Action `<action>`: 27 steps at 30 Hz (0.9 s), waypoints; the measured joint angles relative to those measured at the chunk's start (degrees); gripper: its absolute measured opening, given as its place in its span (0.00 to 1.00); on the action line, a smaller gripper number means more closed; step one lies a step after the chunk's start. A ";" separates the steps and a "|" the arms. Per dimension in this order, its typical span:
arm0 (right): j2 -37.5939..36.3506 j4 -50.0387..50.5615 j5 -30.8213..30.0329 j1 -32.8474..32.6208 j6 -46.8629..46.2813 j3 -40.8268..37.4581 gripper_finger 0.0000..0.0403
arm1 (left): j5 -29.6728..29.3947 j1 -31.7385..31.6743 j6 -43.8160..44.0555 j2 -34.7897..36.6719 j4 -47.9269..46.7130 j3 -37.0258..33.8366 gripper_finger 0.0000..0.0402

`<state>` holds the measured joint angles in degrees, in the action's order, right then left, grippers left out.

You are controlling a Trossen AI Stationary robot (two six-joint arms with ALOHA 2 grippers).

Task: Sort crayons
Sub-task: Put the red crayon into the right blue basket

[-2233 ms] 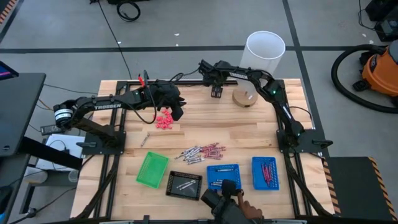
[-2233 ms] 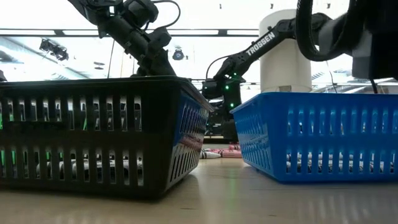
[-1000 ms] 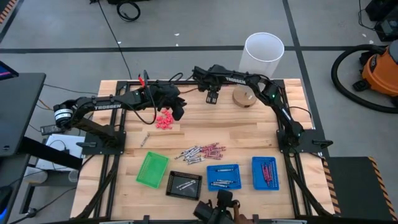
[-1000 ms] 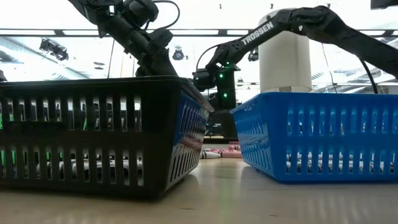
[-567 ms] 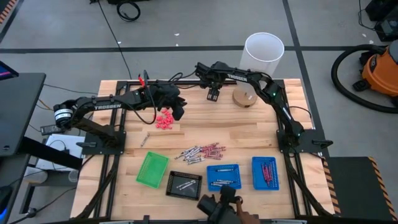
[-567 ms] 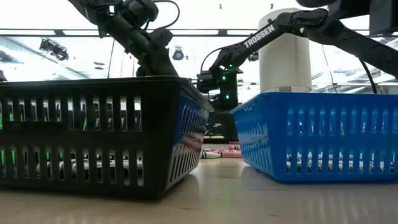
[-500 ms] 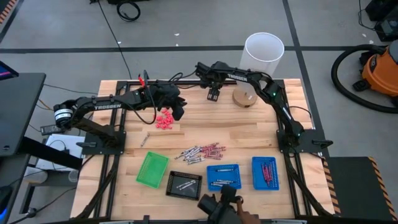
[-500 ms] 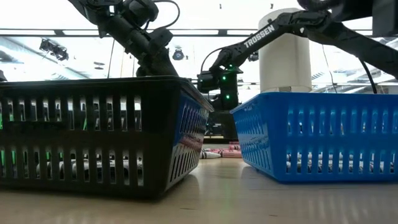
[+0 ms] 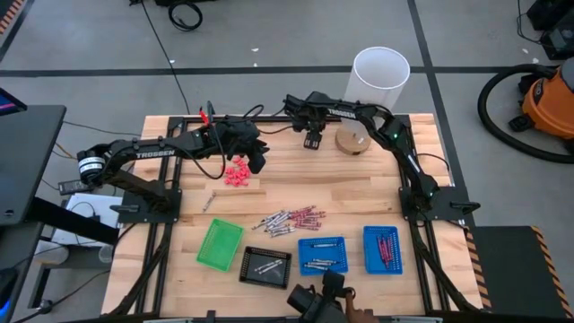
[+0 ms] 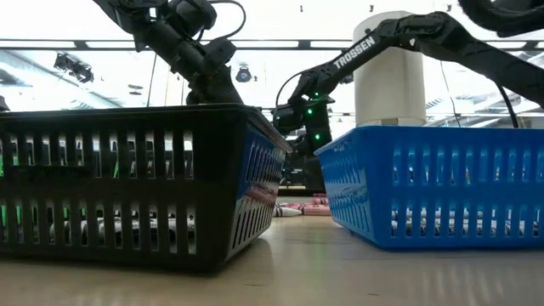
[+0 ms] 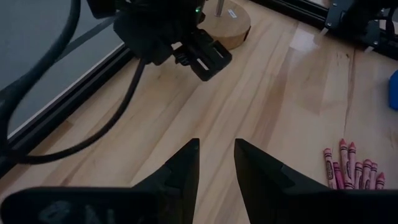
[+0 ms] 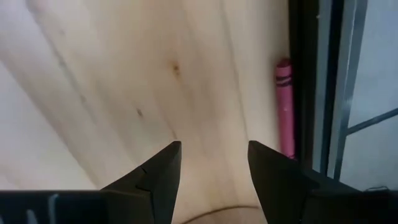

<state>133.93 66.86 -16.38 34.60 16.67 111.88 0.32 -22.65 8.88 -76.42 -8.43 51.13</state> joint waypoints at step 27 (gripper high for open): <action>0.00 -4.69 1.64 3.08 3.93 0.08 0.48 | -0.02 0.00 1.03 0.00 -0.02 0.00 0.27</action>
<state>133.93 62.17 -14.74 37.68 20.59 111.96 0.30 -22.65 9.91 -76.42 -8.45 51.13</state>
